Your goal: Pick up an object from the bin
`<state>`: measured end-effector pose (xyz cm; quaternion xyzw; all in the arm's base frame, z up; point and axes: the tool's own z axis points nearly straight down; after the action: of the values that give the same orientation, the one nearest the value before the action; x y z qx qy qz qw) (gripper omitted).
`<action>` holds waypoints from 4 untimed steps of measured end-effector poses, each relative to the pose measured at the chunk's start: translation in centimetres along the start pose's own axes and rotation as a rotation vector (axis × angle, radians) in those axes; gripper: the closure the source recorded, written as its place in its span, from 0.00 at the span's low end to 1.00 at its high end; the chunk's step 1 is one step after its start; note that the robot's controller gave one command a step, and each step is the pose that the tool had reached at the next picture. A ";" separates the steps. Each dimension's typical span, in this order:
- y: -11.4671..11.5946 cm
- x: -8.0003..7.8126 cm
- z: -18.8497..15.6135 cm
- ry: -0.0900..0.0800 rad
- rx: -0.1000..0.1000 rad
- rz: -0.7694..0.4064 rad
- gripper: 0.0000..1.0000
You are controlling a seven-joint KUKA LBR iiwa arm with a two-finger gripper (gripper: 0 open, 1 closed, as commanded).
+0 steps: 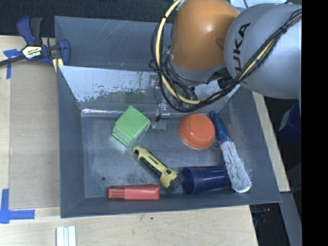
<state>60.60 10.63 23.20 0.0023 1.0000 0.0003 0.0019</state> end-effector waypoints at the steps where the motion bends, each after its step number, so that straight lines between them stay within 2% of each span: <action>1: 0.0 0.0 0.0 0.000 0.000 0.000 0.00; 2: 0.3 -0.1 4.8 0.001 0.000 -0.006 0.00; 3: 0.8 -2.2 6.6 -0.011 -0.001 -0.034 0.00; 4: 3.9 -0.2 9.5 -0.012 -0.004 -0.044 1.00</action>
Offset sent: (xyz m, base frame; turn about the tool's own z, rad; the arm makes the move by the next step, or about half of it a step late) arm 0.0013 0.0046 -0.0459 -0.0115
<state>60.86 14.52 13.71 -0.0199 0.9998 0.0021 0.0078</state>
